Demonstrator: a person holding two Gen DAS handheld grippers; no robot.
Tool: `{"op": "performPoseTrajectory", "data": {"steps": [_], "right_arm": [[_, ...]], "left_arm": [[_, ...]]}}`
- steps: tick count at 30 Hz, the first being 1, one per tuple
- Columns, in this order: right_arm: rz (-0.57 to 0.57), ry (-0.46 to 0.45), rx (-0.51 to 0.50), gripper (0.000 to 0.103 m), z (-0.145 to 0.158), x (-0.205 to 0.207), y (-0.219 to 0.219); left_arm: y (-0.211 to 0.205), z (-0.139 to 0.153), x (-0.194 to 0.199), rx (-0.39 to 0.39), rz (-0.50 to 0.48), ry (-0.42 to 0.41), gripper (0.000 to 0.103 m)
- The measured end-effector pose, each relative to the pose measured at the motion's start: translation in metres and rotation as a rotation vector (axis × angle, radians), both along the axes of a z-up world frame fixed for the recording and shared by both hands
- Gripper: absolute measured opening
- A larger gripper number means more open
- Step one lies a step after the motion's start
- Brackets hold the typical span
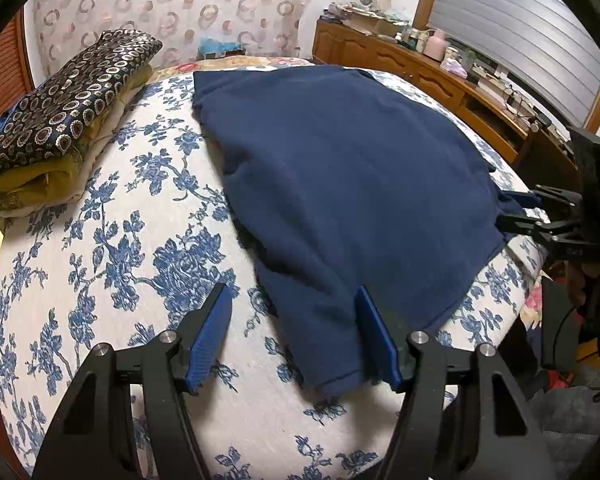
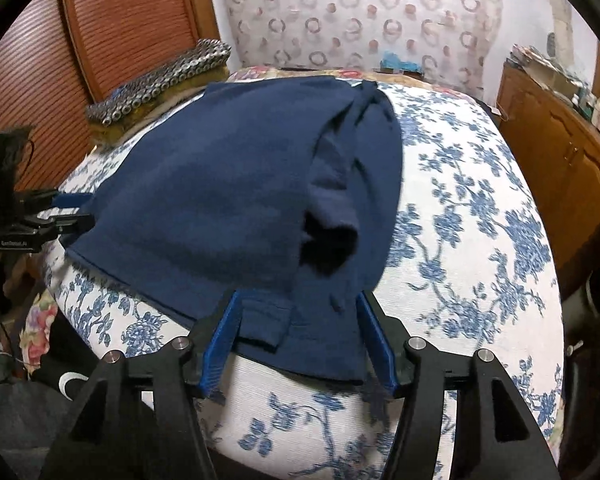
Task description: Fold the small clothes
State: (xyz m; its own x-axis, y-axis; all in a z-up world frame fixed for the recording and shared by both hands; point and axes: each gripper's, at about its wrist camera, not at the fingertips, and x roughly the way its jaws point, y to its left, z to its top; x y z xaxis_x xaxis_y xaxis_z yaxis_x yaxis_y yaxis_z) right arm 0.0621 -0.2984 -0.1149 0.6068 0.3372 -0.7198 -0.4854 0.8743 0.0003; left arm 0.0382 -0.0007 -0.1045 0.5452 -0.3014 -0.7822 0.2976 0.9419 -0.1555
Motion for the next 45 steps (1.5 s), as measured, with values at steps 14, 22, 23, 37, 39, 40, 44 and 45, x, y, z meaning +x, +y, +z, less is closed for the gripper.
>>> {"op": "performPoseTrajectory", "data": {"steps": [14,22,23,37,39,40,44,45], "right_arm": [[0.088,-0.045,0.145,0.008,0.016,0.0,-0.004],[0.122,-0.173,0.253,0.008,0.08,0.036,-0.004],[0.119,-0.181,0.261,0.008,0.087,0.048,-0.003],[-0.054,-0.039,0.289,0.008,0.079,0.237,0.017],[-0.079,-0.026,0.251,0.008,0.078,0.253,0.025],[-0.073,-0.034,0.224,0.008,0.076,0.256,0.03],[-0.054,-0.054,0.158,0.022,0.086,0.257,0.045],[-0.064,-0.064,0.135,0.041,0.092,0.256,0.043]], "left_arm": [[0.003,0.016,-0.012,-0.144,-0.077,-0.018,0.004],[0.017,0.085,0.042,-0.245,-0.018,-0.193,0.004],[0.018,0.091,0.057,-0.25,-0.008,-0.203,0.004],[0.031,0.07,0.235,-0.203,0.139,-0.104,0.004],[0.031,0.066,0.243,-0.2,0.126,-0.097,0.005],[0.029,0.065,0.243,-0.19,0.123,-0.096,0.007],[0.033,0.064,0.243,-0.166,0.127,-0.109,0.047],[0.035,0.065,0.24,-0.158,0.131,-0.114,0.051]]}}
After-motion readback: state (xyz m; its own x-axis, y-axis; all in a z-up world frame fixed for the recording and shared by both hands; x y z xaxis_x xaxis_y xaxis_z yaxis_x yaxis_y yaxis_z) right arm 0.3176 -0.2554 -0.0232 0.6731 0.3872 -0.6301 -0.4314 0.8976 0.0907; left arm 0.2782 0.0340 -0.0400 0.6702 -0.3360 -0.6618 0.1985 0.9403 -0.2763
